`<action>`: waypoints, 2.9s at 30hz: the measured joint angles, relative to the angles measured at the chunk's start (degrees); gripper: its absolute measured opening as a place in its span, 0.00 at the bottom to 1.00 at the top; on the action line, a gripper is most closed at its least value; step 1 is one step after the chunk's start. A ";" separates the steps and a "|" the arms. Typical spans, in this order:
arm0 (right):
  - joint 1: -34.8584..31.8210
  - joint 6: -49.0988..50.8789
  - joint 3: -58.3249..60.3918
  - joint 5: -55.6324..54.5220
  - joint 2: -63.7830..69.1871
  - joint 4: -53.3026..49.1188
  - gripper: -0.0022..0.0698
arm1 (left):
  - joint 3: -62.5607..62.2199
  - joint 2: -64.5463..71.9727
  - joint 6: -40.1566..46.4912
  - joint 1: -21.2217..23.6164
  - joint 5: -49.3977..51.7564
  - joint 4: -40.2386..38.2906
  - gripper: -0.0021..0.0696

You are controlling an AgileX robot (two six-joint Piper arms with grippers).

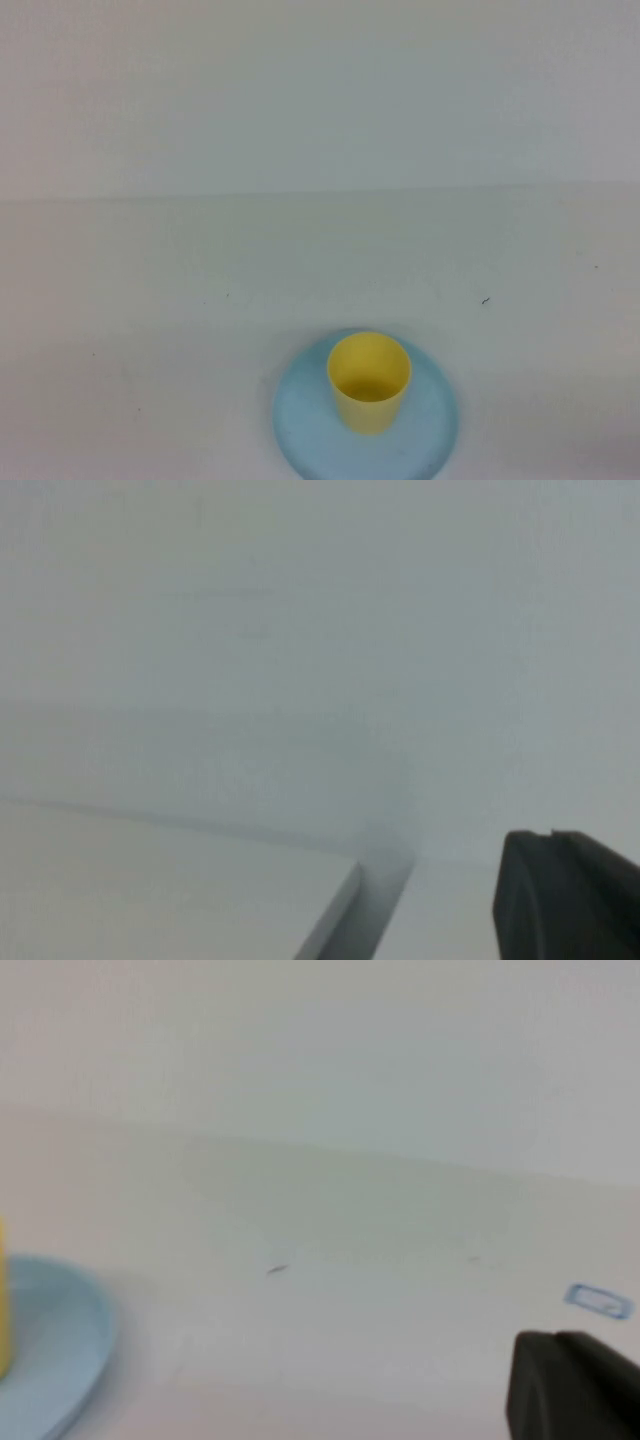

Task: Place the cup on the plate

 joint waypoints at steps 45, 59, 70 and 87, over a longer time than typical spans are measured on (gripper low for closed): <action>-17.24 -25.20 0.78 15.78 -6.75 23.18 0.03 | 13.49 -3.94 57.89 -2.45 -5.23 -53.78 0.03; -24.65 -22.92 0.78 15.78 -6.75 24.19 0.03 | 13.49 -3.94 67.34 -2.55 2.99 -64.36 0.03; -24.65 -22.89 0.70 15.78 -6.75 24.23 0.03 | 13.49 -3.94 67.39 -2.55 2.99 -64.36 0.03; -25.15 -23.44 0.70 15.78 -6.75 24.23 0.03 | 13.49 -3.94 67.39 -2.55 2.99 -64.36 0.03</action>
